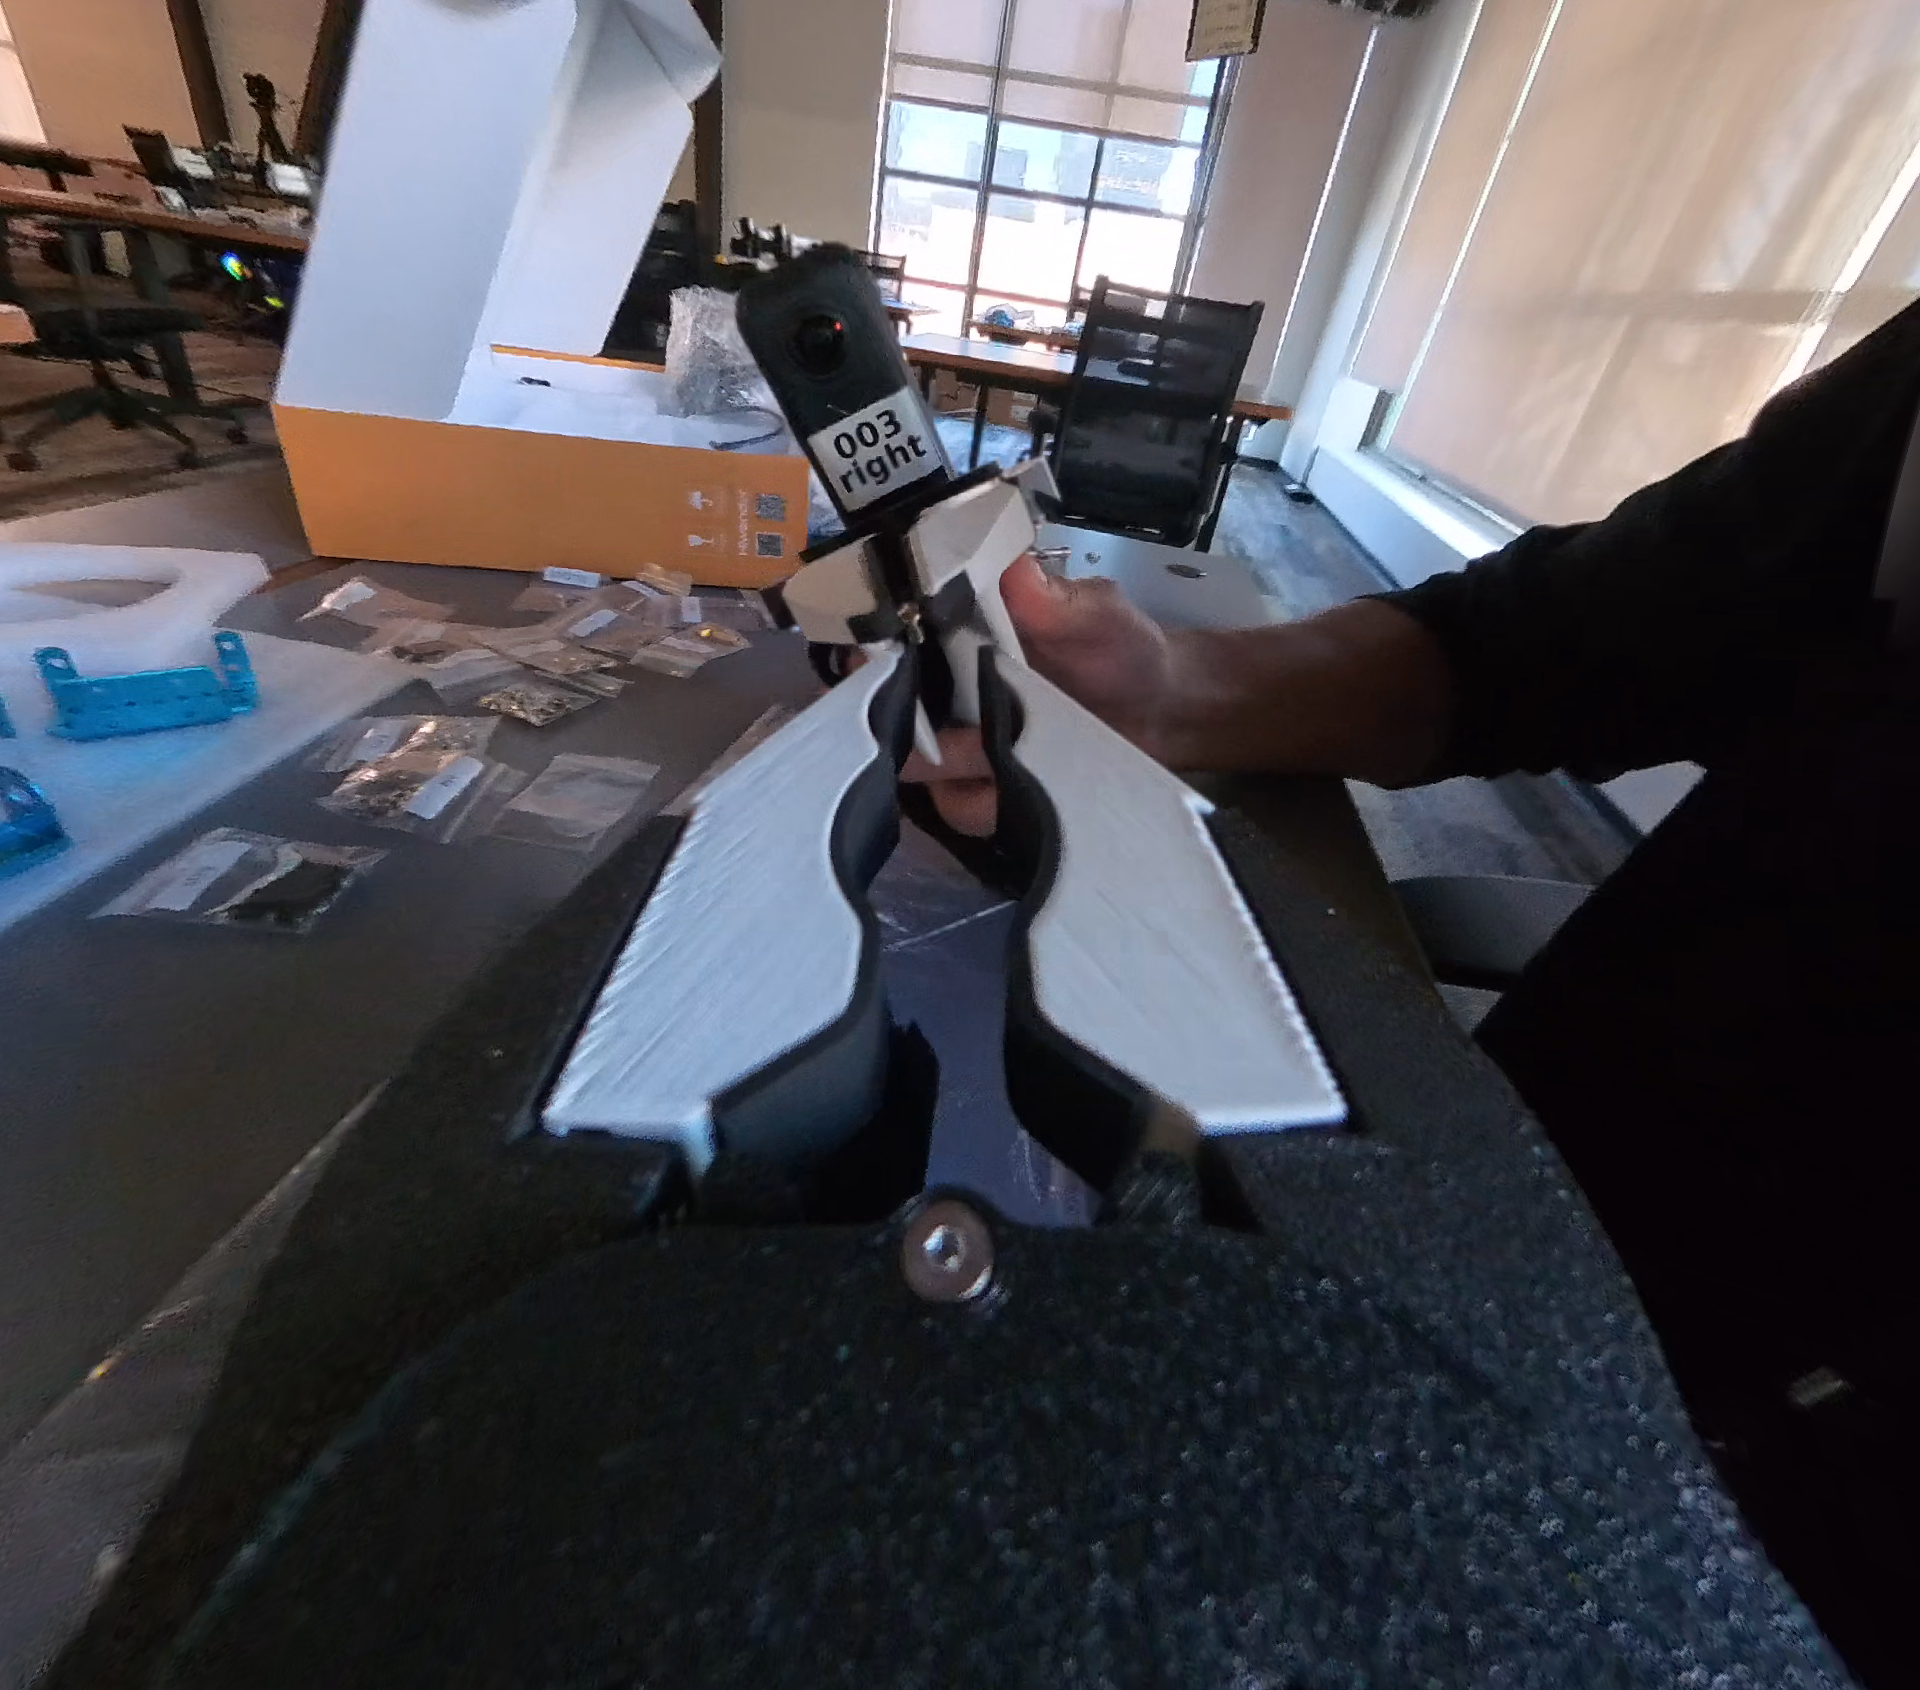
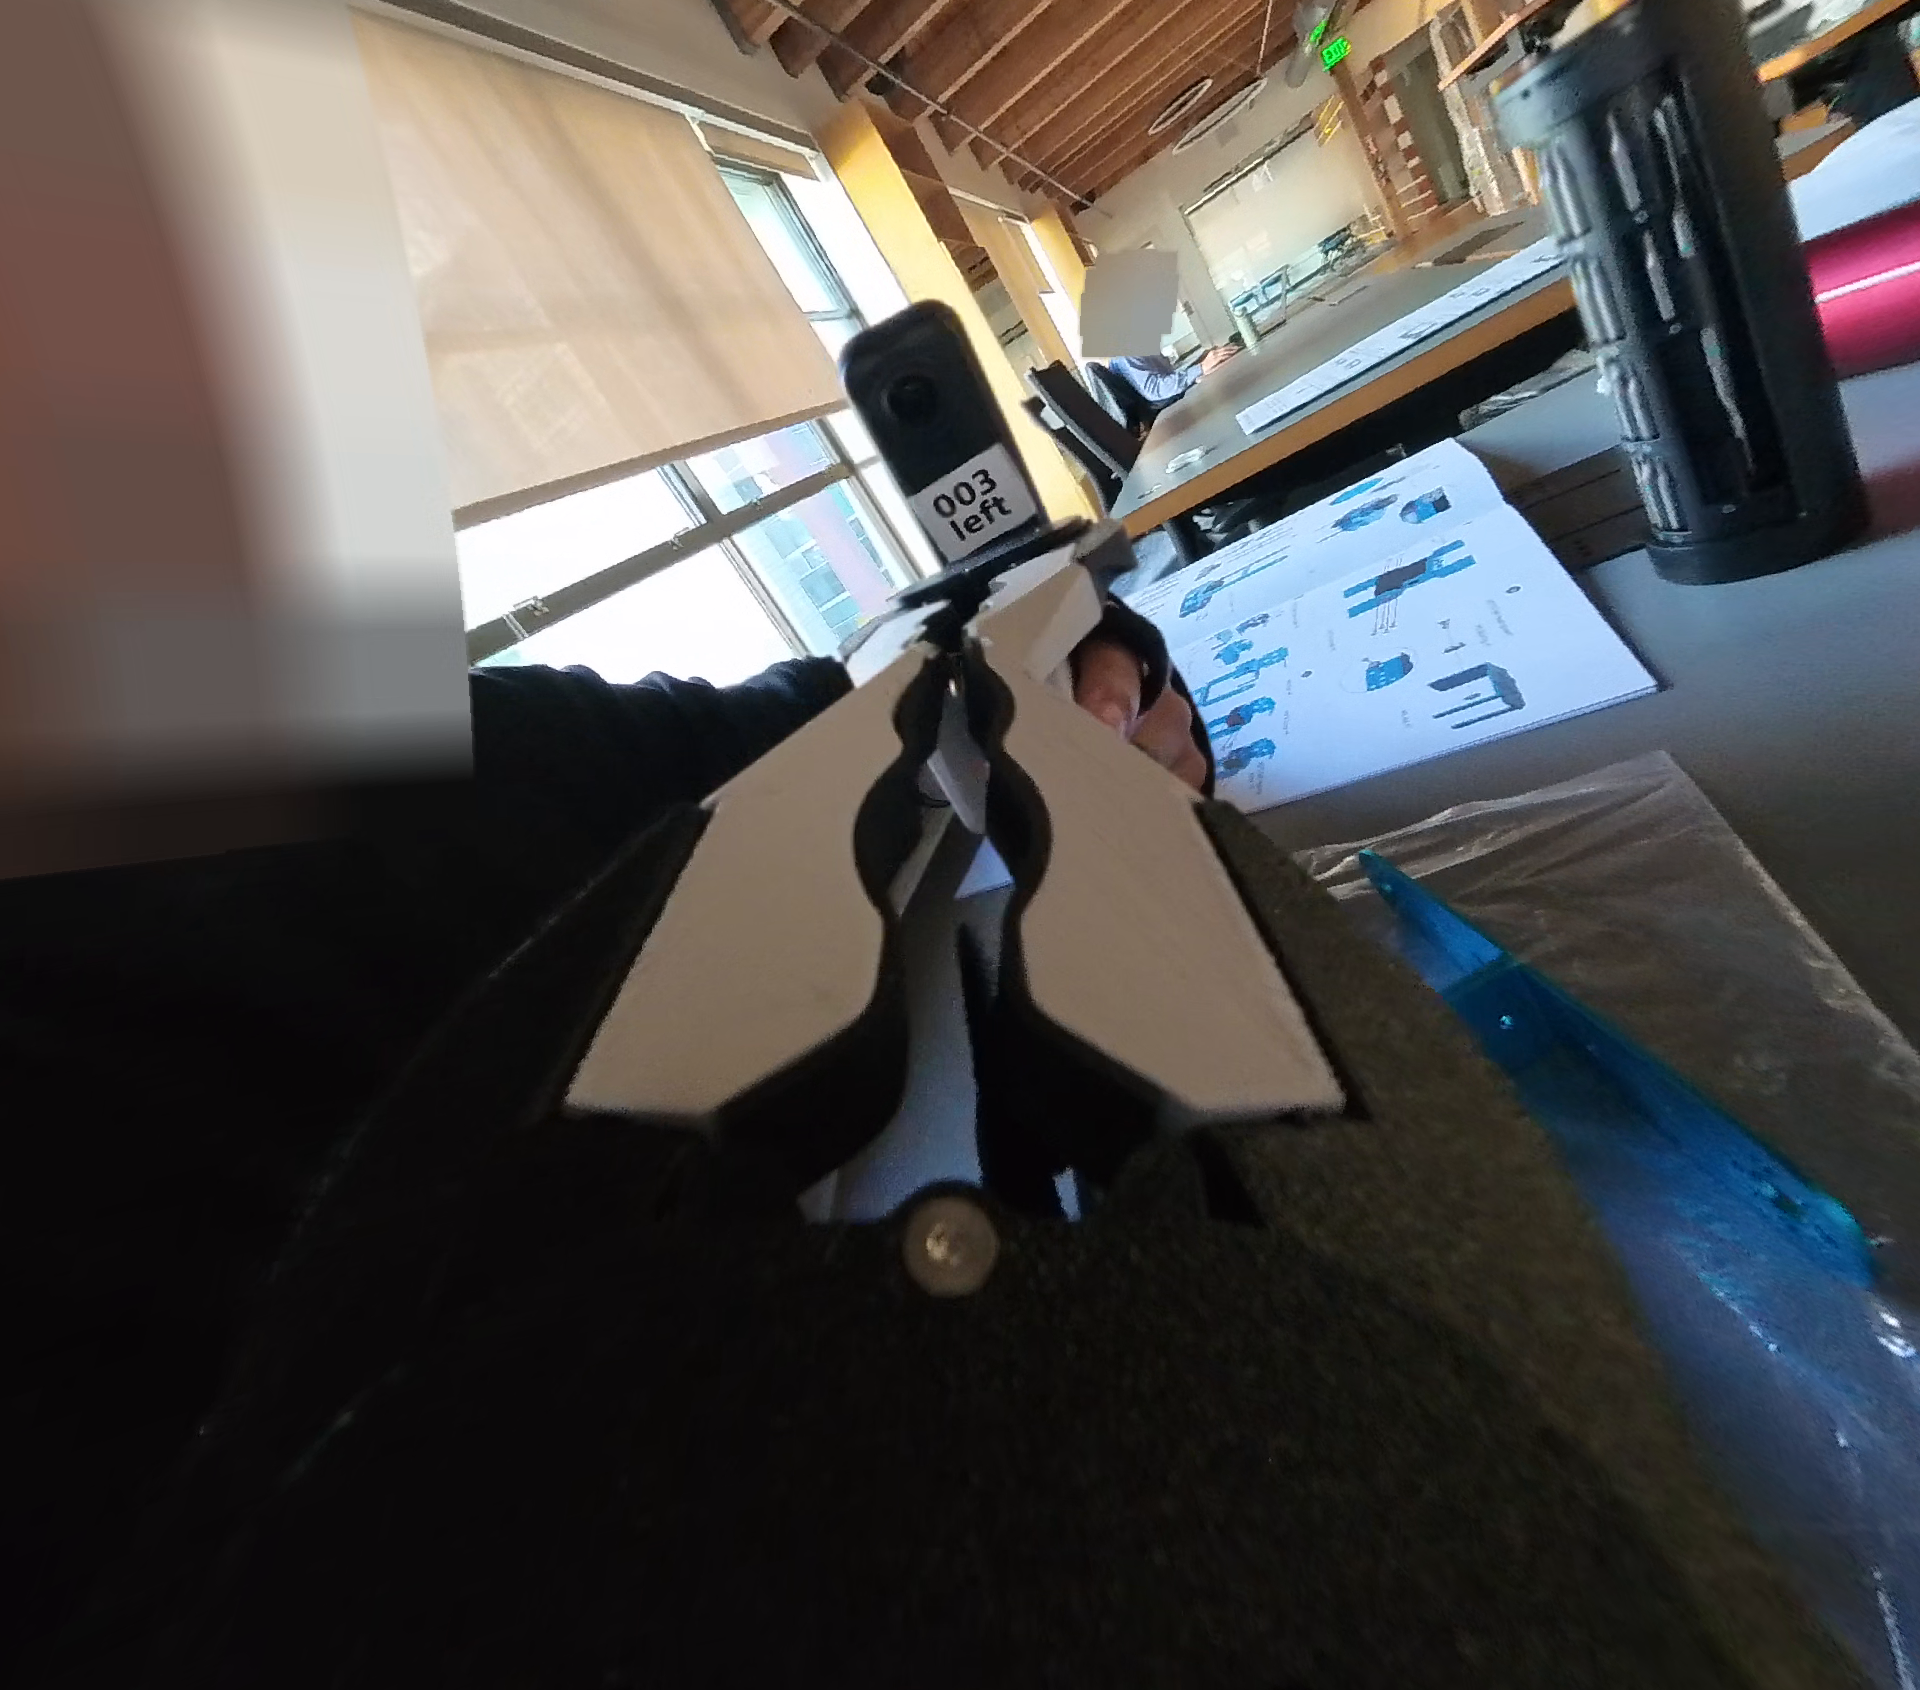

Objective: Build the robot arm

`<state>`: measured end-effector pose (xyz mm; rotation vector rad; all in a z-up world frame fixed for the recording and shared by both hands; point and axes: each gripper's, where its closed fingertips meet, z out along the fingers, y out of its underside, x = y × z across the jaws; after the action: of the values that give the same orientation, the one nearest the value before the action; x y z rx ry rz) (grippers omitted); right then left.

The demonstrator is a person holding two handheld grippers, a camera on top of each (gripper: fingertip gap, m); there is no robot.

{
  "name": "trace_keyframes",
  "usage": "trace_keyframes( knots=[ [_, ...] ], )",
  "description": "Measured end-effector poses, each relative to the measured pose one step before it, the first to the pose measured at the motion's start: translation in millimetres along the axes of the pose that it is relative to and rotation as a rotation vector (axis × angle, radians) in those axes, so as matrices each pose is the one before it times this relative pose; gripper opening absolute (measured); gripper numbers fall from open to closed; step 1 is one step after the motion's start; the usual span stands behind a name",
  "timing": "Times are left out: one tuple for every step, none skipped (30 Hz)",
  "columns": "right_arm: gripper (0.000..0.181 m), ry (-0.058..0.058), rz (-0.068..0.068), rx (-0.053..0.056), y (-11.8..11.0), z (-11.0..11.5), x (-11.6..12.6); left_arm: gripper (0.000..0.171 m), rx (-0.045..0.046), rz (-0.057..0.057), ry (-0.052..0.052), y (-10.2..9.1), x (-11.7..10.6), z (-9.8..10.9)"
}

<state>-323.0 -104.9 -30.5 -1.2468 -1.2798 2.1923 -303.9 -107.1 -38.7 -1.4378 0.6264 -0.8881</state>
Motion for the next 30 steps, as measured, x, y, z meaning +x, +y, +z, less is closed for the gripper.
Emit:
trace_keyframes(
  knots=[
    [0.003, 0.0037, -0.0133, 0.0036, -0.3, 1.0, -0.25, 0.01, -0.00056, -0.0264, 0.0037, 0.1, -0.81, 0.14],
    [0.003, -0.0071, 0.0004, -0.0071, 1.24, 1.48, -1.14, 0.007, 0.01343, -0.03, 0.0058, -1.74, -0.66, -0.65],
    [0.003, 0.0006, -0.0014, 0.008, -1.2, 0.41, -0.33, 0.007, 0.01049, -0.0328, 0.0094, -0.78, -0.39, -0.14],
    [0.003, 0.0123, -0.0135, 0.0021, -0.17, 0.46, 1.02, 0.007, -0.00163, -0.0264, 0.0043, 0.91, -1.25, 0.35],
    [0.003, 0.0038, -0.0133, -0.0108, 1.66, 1.02, 0.01, 0.007, -0.00196, -0.0126, 0.0028, 0.99, -0.78, 0.1],
    [0.003, 0.007, -0.0086, -0.0027, 0.11, 0.11, 0.56, 0.007, 0.00524, 0.0011, -0.0001, 0.21, -0.26, -0.14],
    [0.003, 0.0149, -0.0091, -0.0019, 0.16, 0.02, 1.73, 0.007, -0.00083, 0.0055, -0.0005, 0.65, 0.24, 0.22],
    [0.002, 0.0023, -0.0104, -0.0031, 0.61, 0.42, -0.22, 0.005, 0.00385, -0.0015, -0.0049, -0.56, -0.12, -0.13],
    [0.002, -0.0071, -0.0062, 0.0028, -0.77, 0.03, -1.84, 0.004, 0.00709, -0.0052, 0.0028, -1.42, 1.28, 0.05],
    [0.002, -0.0003, -0.0098, 0.0035, -1.13, 0.1, -1.24, 0.002, 0.00722, -0.0062, 0.0013, -1.58, 0.68, -0.1],
    [0.002, 0.0028, -0.0117, 0.0005, -0.47, 0.54, -0.86, 0.001, 0.00598, -0.0024, -0.0011, -0.97, -0.07, -0.46],
    [0.002, 0.0046, -0.0095, -0.0067, 0.3, 0.18, -0.49, 0.001, 0.00047, 0.0005, 0.0042, 0.46, 0.66, -0.19],
    [0.003, 0.0109, -0.019, -0.0094, 0.89, -0.07, 0.08, 0.001, -0.00323, 0.0087, 0.0043, 0.91, 0.17, -0.36],
    [0.003, 0.0159, -0.0227, -0.0094, 1.18, 0.06, 0.84, 0.0, -0.00842, 0.0159, -0.0082, 1.57, -1.73, -0.21],
    [0.003, 0.0214, -0.0153, -0.0128, 1.38, -0.52, 2.39, 0.001, -0.01295, 0.0203, -0.0134, 2.18, -2.21, 0.08],
    [0.003, 0.0135, -0.0131, -0.0129, 1.33, -0.74, 1.63, 0.0, -0.01212, 0.0259, -0.0098, 1.85, -1.39, -0.15],
    [0.003, 0.01, -0.0084, -0.0128, 1.38, -0.53, 1.26, 0.0, -0.01659, 0.0347, -0.019, 2.46, -2.09, 0.0],
    [0.003, 0.0229, -0.0118, -0.019, 2.32, -0.79, 3.11, 0.0, -0.02661, 0.0441, -0.0285, 3.65, -2.84, 0.52],
    [0.003, 0.0253, -0.0199, -0.0175, 2.61, -0.54, 3.0, 0.0, -0.02594, 0.0518, -0.0321, 3.18, -2.78, 0.29],
    [0.003, 0.0181, -0.02, -0.0106, 1.57, -0.5, 1.7, 0.0, -0.01888, 0.0612, -0.0272, 2.24, -1.48, 0.14],
    [0.003, 0.0155, -0.0132, -0.0117, 1.24, -0.42, 1.25, 0.0, -0.0196, 0.0667, -0.0221, 2.19, -0.47, 0.27],
    [0.003, 0.0139, -0.0127, -0.0143, 1.67, 0.12, 1.09, 0.0, -0.01811, 0.0565, -0.0245, 1.78, -1.31, -0.01],
    [0.003, 0.0193, -0.0176, -0.008, 0.51, 0.04, 1.25, 0.0, -0.01313, 0.0492, -0.0276, 1.51, -1.71, 0.05],
    [0.003, 0.0225, -0.0252, -0.0135, 1.07, -0.04, 1.34, 0.0, -0.01572, 0.0526, -0.0206, 1.82, -0.8, 0.32],
    [0.003, 0.0191, -0.029, -0.018, 1.8, 0.34, 0.66, 0.0, -0.01793, 0.053, -0.0235, 1.98, -1.24, 0.25],
    [0.003, 0.02, -0.0257, -0.013, 1.06, -0.07, 1.15, 0.0, -0.01404, 0.0513, -0.0236, 1.63, -1.06, 0.22],
    [0.003, 0.0157, -0.021, -0.0136, 1.37, -0.3, 0.67, 0.0, -0.01547, 0.0397, -0.0149, 1.73, -0.2, 0.44],
    [0.003, 0.014, -0.0194, -0.0122, 1.54, -0.11, 0.68, 0.0, -0.01319, 0.0292, -0.0152, 1.38, -0.67, 0.31],
    [0.003, 0.0152, -0.0188, -0.0035, 0.35, -0.38, 0.78, 0.0, -0.00807, 0.0226, -0.0149, 0.52, -0.97, 0.24],
    [0.003, 0.013, -0.016, -0.0064, 0.49, -0.3, 0.81, 0.0, -0.01092, 0.0205, -0.0088, 0.9, -0.62, 0.27]
  ],
)
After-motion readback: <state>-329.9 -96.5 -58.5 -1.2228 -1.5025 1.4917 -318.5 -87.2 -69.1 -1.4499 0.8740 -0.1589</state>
